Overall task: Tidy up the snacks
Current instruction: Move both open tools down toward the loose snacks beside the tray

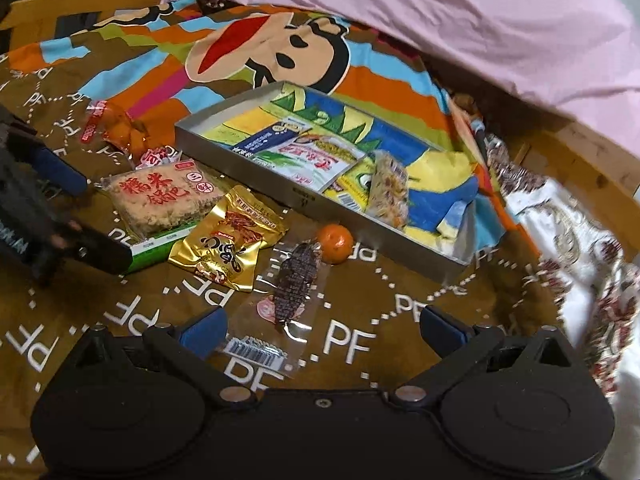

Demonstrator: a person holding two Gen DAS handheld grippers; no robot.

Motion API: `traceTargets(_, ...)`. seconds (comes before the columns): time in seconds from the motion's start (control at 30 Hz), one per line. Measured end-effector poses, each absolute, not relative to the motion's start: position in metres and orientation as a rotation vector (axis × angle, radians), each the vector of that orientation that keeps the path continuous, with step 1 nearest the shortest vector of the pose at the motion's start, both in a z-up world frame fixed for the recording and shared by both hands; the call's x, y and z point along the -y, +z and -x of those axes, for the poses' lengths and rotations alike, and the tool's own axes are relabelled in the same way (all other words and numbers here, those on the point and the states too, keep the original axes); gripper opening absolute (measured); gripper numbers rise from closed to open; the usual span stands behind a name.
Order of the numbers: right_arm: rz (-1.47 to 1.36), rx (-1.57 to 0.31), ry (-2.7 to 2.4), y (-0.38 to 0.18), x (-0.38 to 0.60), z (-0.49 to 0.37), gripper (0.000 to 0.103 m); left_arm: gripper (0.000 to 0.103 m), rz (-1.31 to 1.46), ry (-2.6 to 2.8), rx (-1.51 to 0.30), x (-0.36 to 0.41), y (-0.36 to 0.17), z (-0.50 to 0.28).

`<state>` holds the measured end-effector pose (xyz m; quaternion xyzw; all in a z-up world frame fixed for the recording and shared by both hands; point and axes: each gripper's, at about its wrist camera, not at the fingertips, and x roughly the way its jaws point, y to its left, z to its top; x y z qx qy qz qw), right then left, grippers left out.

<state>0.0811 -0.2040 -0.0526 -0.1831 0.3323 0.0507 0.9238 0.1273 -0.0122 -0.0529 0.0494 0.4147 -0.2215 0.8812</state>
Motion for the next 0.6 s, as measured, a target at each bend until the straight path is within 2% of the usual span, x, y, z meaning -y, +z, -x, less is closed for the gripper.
traceTargets(0.1,0.342,-0.703,0.123,-0.058,0.204,-0.089,0.102,0.092,-0.113,-0.478,-0.859,0.014,-0.053,-0.127)
traceTargets(0.33,0.354,-0.723,0.167,-0.070,0.196,-0.097,0.097,0.086,-0.087,-0.492,-0.864,0.013,-0.055,-0.130)
traceTargets(0.5,0.349,-0.773,0.151,-0.074,0.193,-0.103,0.081,0.080,-0.073,-0.523,-0.860,0.014,-0.056,-0.129)
traceTargets(0.57,0.354,-0.779,0.142,-0.073,0.193,-0.102,0.065,0.077,-0.076,-0.538,-0.855,0.016,-0.056,-0.128)
traceTargets(0.6,0.362,-0.781,0.133,-0.072,0.193,-0.102,0.060,0.075,-0.076,-0.545,-0.853,0.016,-0.056,-0.127)
